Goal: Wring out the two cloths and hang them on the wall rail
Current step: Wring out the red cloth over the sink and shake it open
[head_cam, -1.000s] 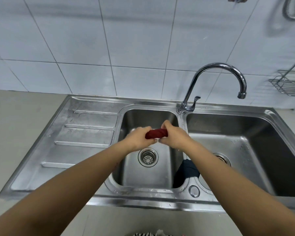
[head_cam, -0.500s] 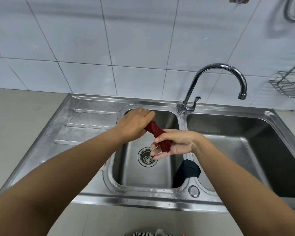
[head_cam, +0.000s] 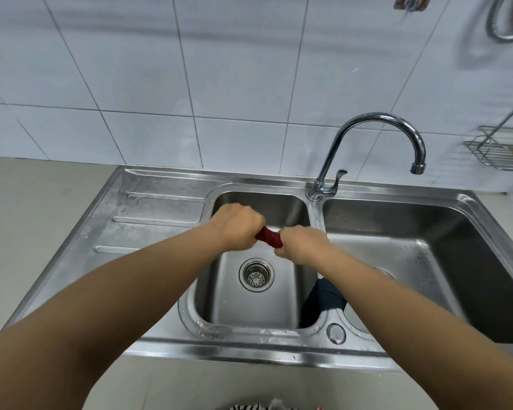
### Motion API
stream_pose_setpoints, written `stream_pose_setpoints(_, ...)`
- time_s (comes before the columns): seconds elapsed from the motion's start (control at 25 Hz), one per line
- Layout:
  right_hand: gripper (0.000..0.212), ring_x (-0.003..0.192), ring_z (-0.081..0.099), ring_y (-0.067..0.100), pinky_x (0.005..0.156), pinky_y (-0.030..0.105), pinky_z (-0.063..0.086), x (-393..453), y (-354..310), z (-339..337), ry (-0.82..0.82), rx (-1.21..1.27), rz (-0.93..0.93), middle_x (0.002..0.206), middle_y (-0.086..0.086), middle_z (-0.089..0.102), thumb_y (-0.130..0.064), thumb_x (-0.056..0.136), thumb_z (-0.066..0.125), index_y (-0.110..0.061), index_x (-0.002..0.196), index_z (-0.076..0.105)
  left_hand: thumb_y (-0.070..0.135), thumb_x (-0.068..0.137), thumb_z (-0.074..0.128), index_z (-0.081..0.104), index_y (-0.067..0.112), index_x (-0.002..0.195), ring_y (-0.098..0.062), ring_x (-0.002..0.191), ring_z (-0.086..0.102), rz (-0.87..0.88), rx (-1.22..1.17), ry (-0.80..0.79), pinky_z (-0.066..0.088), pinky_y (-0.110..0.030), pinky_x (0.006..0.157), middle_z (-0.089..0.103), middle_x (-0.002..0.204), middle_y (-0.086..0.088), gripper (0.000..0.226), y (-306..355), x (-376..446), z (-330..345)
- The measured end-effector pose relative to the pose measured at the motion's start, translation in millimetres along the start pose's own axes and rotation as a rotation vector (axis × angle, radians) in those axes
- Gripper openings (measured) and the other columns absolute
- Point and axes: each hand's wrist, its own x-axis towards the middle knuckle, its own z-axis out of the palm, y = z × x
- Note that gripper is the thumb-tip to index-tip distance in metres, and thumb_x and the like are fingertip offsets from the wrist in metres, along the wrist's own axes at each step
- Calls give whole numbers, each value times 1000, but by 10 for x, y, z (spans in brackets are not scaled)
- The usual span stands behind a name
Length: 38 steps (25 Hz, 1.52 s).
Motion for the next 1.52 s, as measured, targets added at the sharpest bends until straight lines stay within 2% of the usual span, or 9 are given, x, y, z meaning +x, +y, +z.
stream_pose_setpoints(0.16,28,92,67,30,63,32,39,76,145,-31,302,-237,-114,100,4,69,-39,95,49,-16,110,56,21,78,54,56,15,74,-30,75,64,-224,-468,-164,47,-29,61,65,77,-4,7,195,12,37)
stream_pose_setpoints(0.4,17,82,66,29,56,33,35,114,232,-126,497,-239,-228,93,4,64,-31,98,42,-17,104,49,4,77,55,38,20,68,-11,39,17,-516,-1707,-203,13,-17,41,28,52,2,25,444,-156,20)
stream_pose_setpoints(0.6,15,76,65,31,55,33,35,141,212,-153,558,-205,-285,88,5,63,-28,97,45,-17,104,50,2,81,50,32,19,63,-6,30,13,-576,-2138,-216,9,-13,35,22,41,7,30,542,-195,20)
stream_pose_setpoints(0.88,14,76,64,33,57,33,37,142,149,-173,595,-131,-276,88,7,65,-24,95,46,-15,102,53,6,86,47,26,18,56,-5,25,15,-585,-2324,-268,8,-16,30,21,32,9,39,570,-209,-9)
stream_pose_setpoints(1.04,18,83,65,34,59,33,37,181,145,-162,533,-108,-203,95,7,63,-28,93,51,-15,104,48,6,86,55,46,15,70,-6,32,18,-571,-2026,-151,12,-16,35,27,42,7,21,462,-156,51)
stream_pose_setpoints(1.12,34,93,63,35,65,36,42,213,182,-137,499,37,-173,108,9,60,-29,87,61,-15,113,44,14,86,63,53,16,87,-7,39,25,-565,-1792,-91,20,-18,38,34,51,5,10,333,-104,87)
stream_pose_setpoints(1.28,61,101,62,27,89,41,50,273,272,-73,460,596,-87,128,7,50,-30,82,69,-21,133,38,55,87,58,56,22,98,-9,44,36,-630,-1799,-110,29,-19,42,43,61,3,34,81,-43,172)
stream_pose_setpoints(1.44,23,81,66,18,78,36,55,278,254,-87,384,1071,-75,102,3,64,-23,87,67,-25,107,55,62,93,37,62,25,105,-12,49,43,-641,-1806,-138,33,-19,44,51,65,0,46,42,-29,249)
stream_pose_setpoints(1.52,12,77,63,20,77,38,52,287,254,-116,444,1049,-67,90,3,64,-17,88,66,-20,92,54,54,95,40,59,27,100,-14,57,47,-611,-1736,-96,37,-23,51,54,73,-2,34,57,-41,274)
